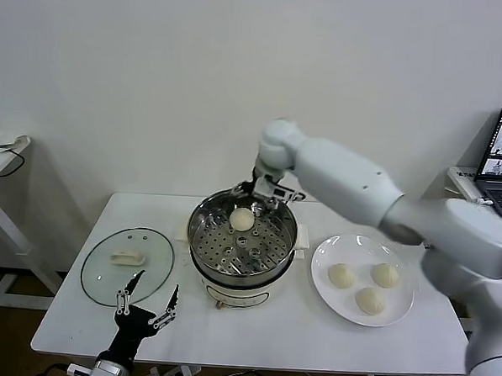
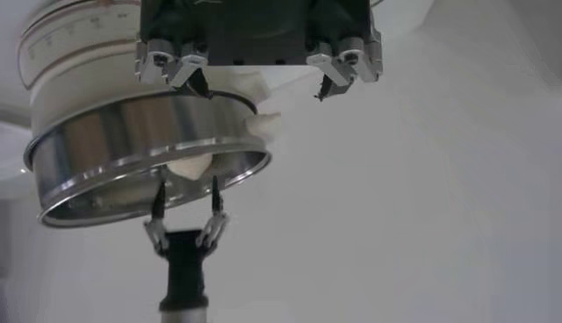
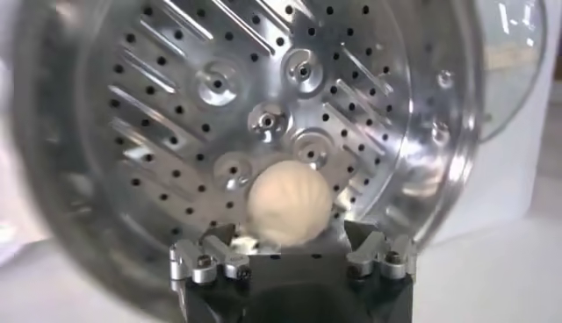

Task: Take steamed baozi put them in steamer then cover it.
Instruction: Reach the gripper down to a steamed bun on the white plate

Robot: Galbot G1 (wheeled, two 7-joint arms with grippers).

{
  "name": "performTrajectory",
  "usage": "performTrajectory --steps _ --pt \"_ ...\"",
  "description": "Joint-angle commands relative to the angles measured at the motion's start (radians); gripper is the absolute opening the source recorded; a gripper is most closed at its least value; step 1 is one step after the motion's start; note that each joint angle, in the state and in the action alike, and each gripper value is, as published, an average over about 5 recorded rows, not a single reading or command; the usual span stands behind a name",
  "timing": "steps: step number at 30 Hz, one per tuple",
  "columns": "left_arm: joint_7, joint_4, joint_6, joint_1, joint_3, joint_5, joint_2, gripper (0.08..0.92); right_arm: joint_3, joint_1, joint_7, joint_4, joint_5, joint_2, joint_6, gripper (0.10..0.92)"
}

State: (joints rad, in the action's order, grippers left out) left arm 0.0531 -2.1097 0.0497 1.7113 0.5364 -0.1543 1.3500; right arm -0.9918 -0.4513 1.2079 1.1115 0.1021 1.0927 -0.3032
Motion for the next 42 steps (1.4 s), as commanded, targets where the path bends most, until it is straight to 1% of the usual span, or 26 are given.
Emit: performTrajectory --steps 1,5,8,13,20,31,42 --pt "0.000 0.001 0.002 0.003 -0.005 -0.003 -0.003 0.823 -0.117 -0.112 0.060 0.076 -0.389 -0.244 0.358 0.823" --pt "-0.001 -0.001 0.003 0.004 -0.006 -0.004 -0.005 0.823 -0.175 -0.044 0.037 0.045 -0.448 -0.343 0.438 0.823" --pt "-0.002 -0.004 0.003 0.006 -0.007 -0.003 -0.005 0.823 -0.174 0.041 0.007 0.025 -0.434 -0.387 0.461 0.823" --pt "-0.003 0.000 0.004 0.014 -0.013 -0.007 -0.002 0.823 -0.128 0.167 -0.029 0.012 -0.398 -0.410 0.479 0.823" --pt "-0.005 0.002 0.006 0.021 -0.006 -0.009 0.000 0.823 -0.094 0.282 -0.080 0.016 -0.350 -0.401 0.487 0.823" --pt "-0.007 0.001 0.007 0.025 -0.001 -0.009 0.004 0.823 -0.010 0.392 -0.188 -0.051 -0.315 -0.346 0.470 0.823" --pt "-0.007 0.002 0.009 0.029 0.010 -0.007 0.005 0.823 0.009 0.404 -0.209 -0.092 -0.295 -0.294 0.462 0.820"
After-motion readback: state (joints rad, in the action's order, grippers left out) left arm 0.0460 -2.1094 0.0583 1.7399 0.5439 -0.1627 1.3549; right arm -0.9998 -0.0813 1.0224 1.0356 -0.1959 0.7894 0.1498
